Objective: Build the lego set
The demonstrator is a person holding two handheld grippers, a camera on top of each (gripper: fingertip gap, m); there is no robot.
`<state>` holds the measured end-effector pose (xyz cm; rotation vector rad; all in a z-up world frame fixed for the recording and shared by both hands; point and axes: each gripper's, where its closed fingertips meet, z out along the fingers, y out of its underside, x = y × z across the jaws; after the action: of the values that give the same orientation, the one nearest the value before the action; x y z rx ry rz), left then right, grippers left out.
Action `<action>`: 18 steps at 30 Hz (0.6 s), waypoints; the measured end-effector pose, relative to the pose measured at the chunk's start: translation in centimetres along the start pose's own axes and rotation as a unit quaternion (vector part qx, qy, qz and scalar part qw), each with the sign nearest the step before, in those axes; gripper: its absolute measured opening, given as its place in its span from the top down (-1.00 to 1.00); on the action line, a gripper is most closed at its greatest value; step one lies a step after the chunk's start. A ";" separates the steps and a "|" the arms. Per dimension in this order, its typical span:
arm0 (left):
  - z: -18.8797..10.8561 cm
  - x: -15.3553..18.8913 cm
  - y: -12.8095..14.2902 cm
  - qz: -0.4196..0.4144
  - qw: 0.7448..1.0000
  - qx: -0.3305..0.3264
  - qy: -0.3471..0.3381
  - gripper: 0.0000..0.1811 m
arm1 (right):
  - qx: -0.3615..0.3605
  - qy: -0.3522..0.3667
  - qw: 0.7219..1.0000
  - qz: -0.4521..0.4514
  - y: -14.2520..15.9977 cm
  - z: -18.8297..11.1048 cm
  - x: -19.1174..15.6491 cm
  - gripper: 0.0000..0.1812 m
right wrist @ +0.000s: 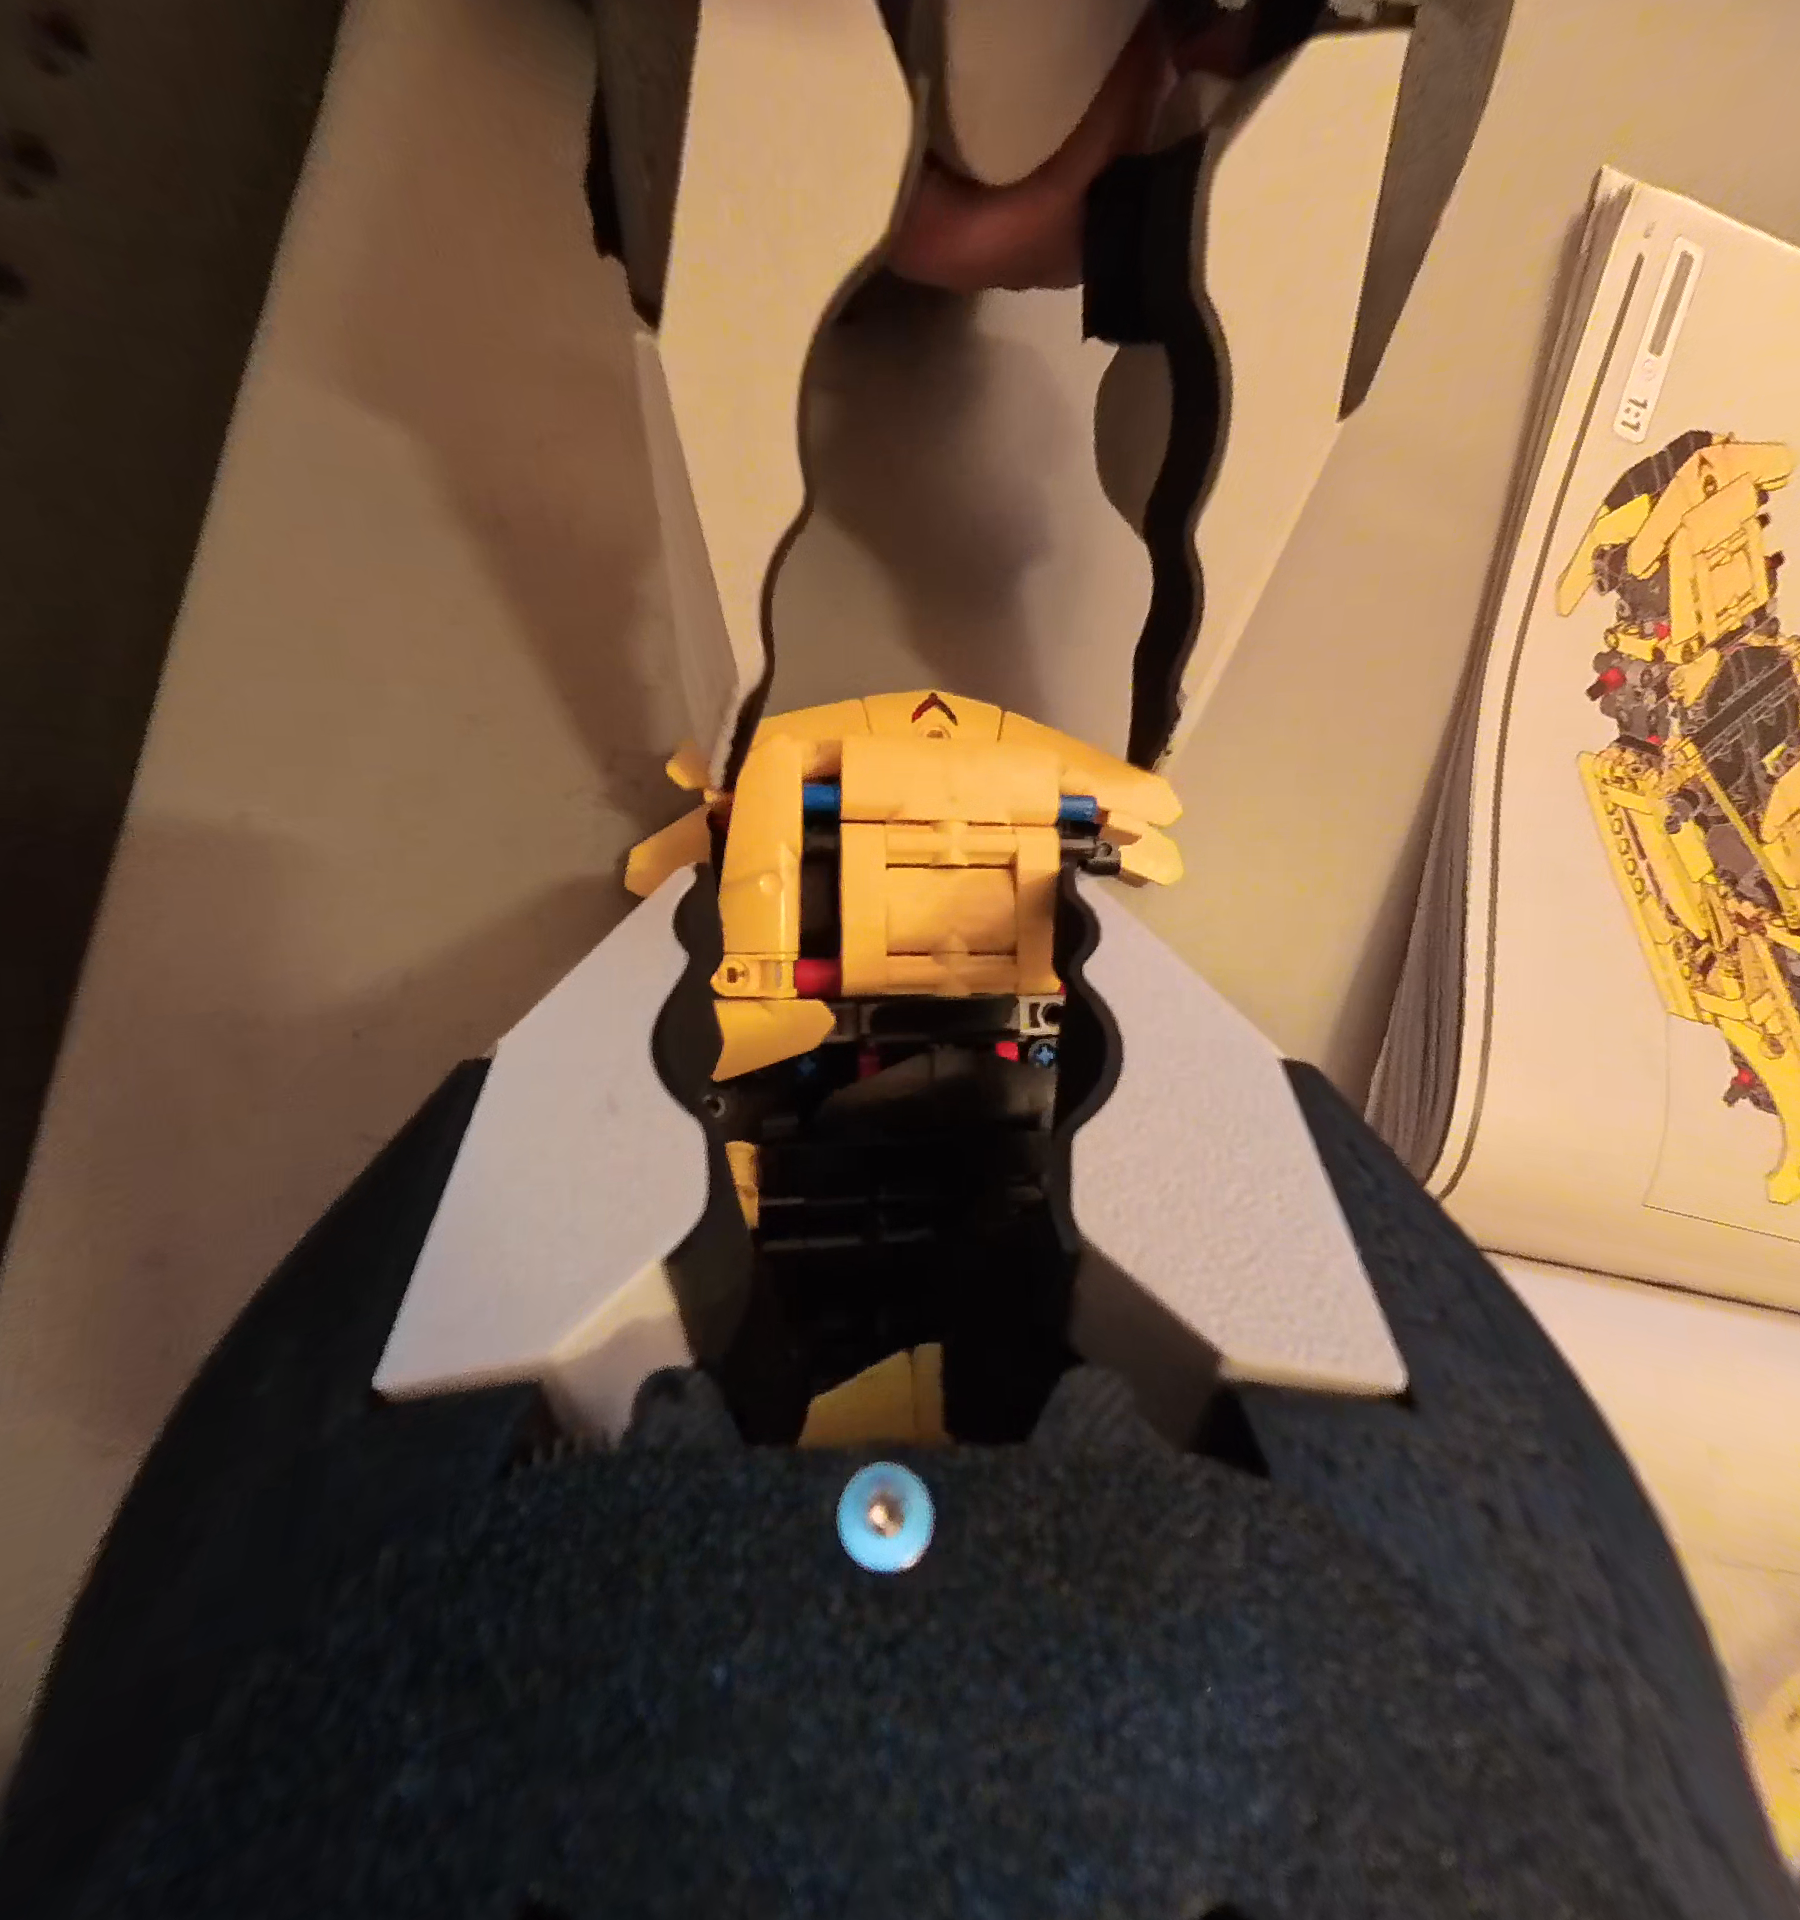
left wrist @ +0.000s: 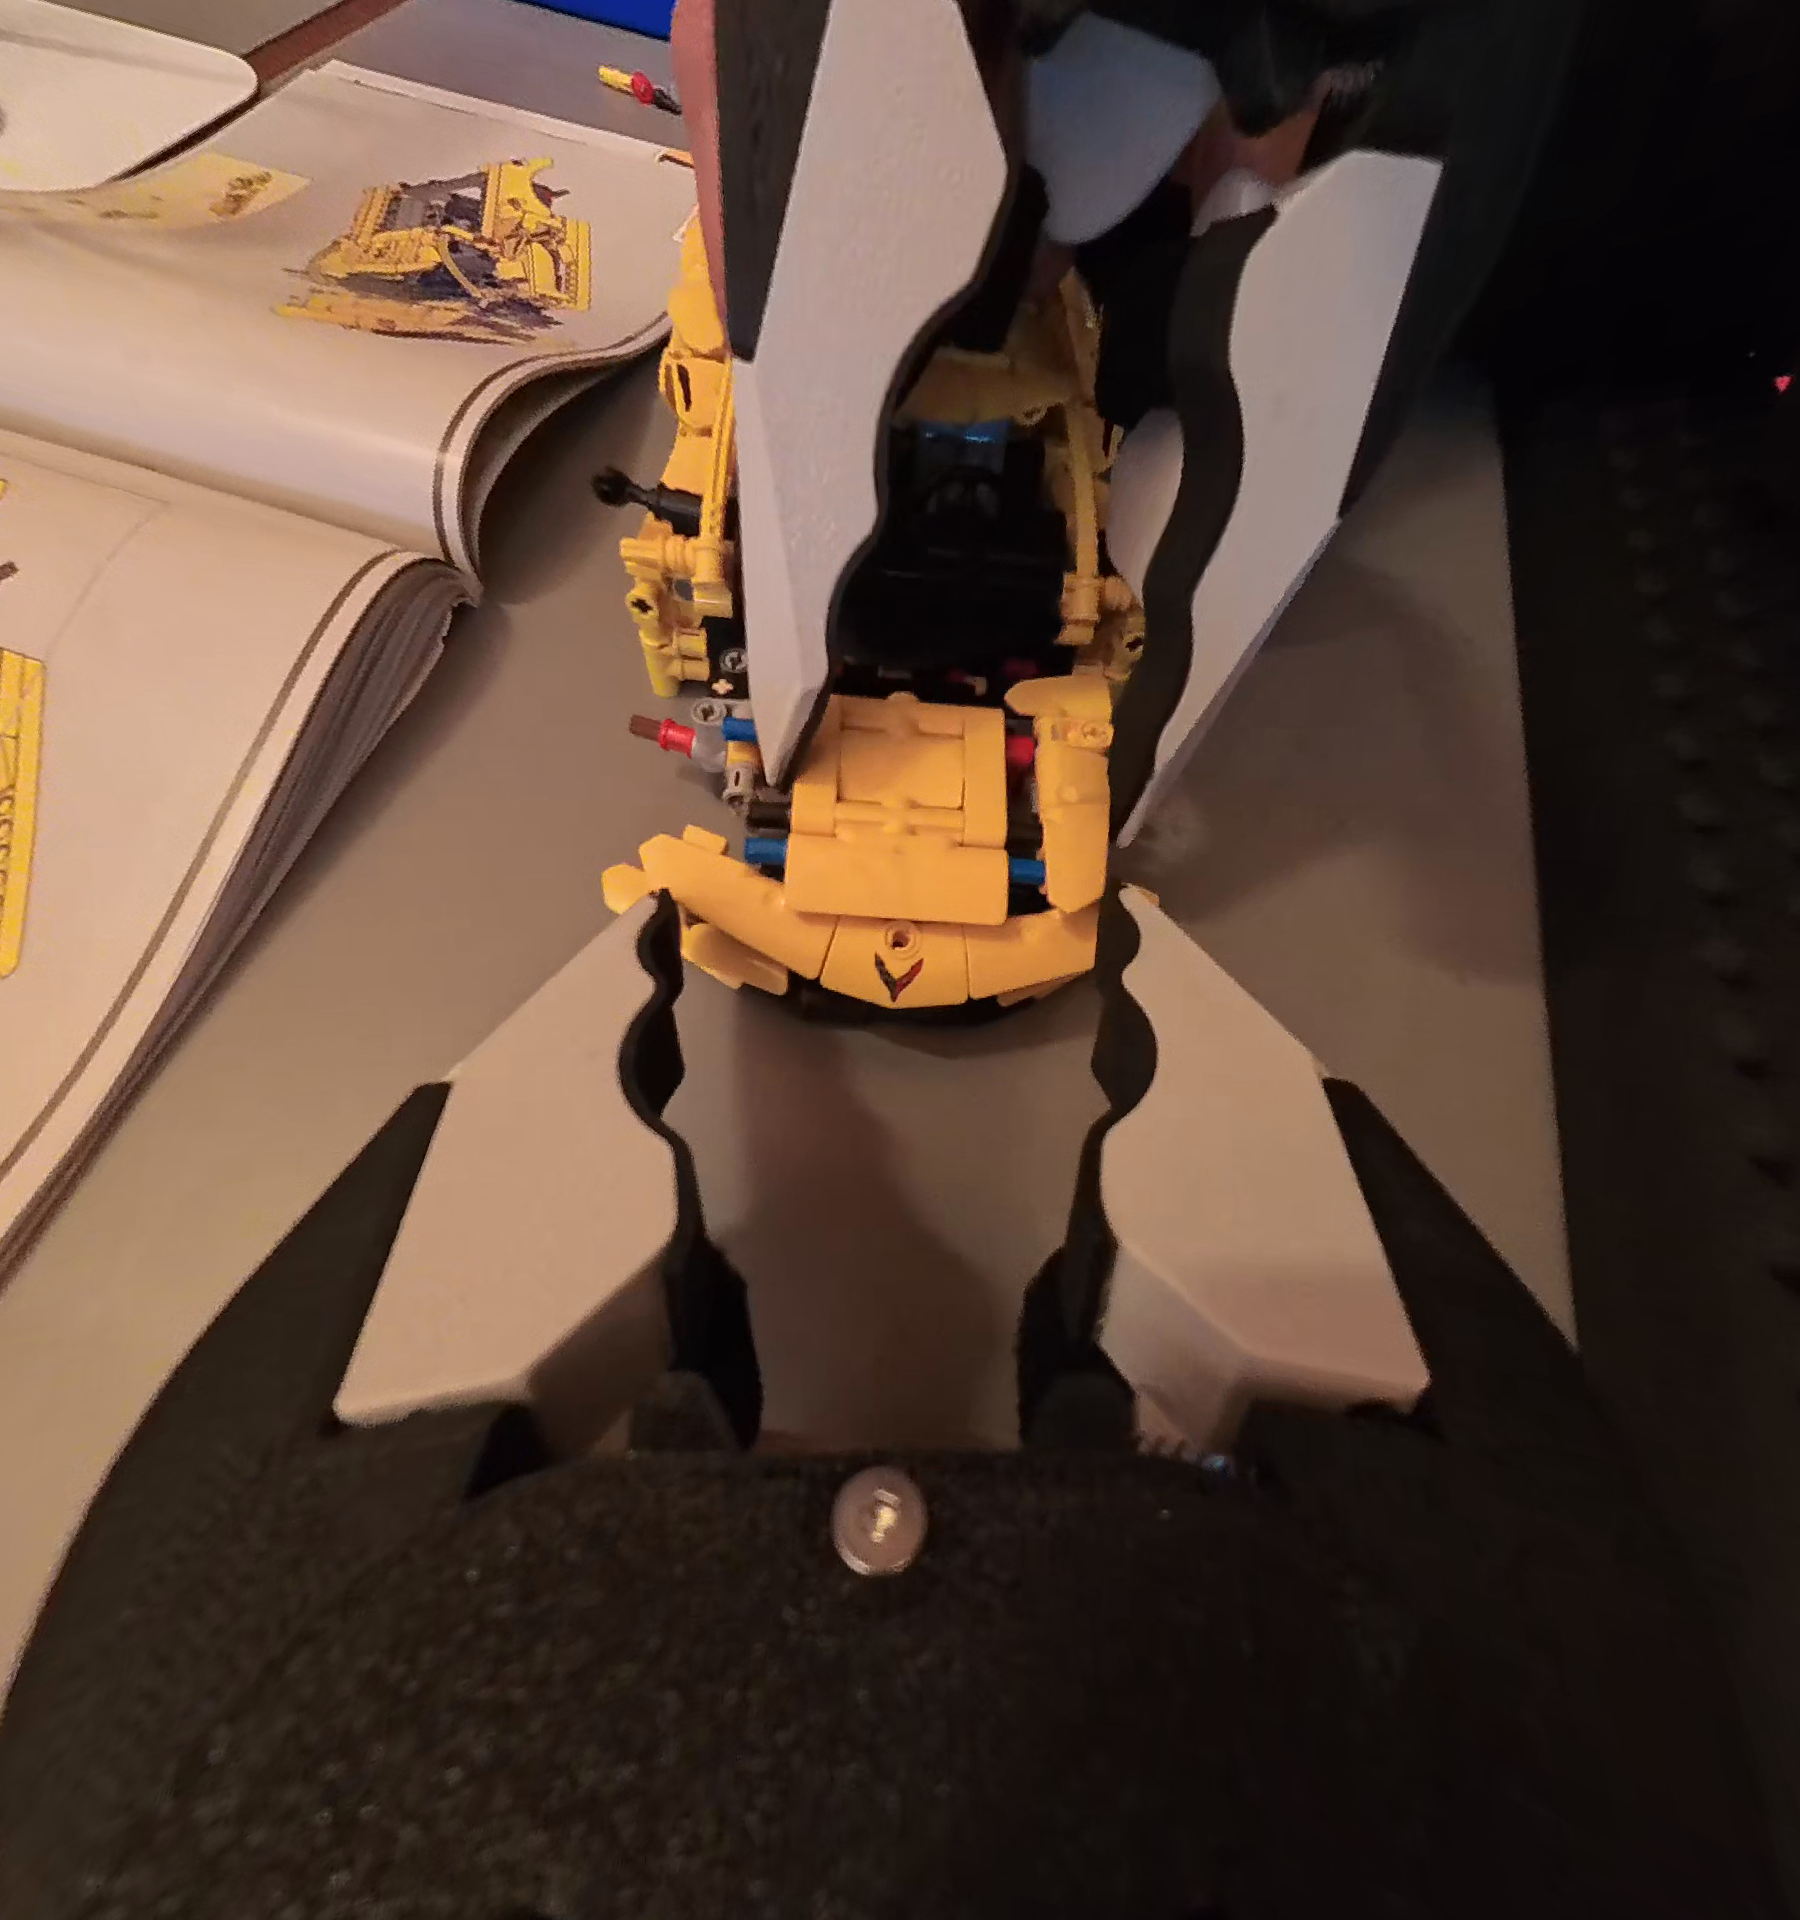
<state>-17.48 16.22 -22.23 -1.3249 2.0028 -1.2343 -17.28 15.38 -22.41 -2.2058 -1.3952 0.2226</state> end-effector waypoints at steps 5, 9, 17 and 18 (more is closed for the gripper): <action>0.1 0.1 0.0 0.001 1.000 -0.001 -0.005 0.14 | -0.016 0.008 1.000 -0.011 0.1 0.0 0.0 0.31; 0.1 0.2 0.0 0.004 1.000 -0.003 -0.008 0.15 | -0.011 0.009 1.000 -0.019 0.0 0.0 0.0 0.31; 0.3 0.3 0.0 -0.004 1.000 -0.003 -0.005 0.18 | 0.003 0.003 1.000 -0.021 0.1 -0.1 0.0 0.31; 0.3 0.3 0.0 -0.006 1.000 -0.003 -0.004 0.18 | 0.006 0.000 1.000 -0.019 0.1 -0.1 0.0 0.31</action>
<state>-17.42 15.85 -22.33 -1.3442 1.9967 -1.2266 -17.17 15.28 -22.39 -2.1674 -1.4308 0.2157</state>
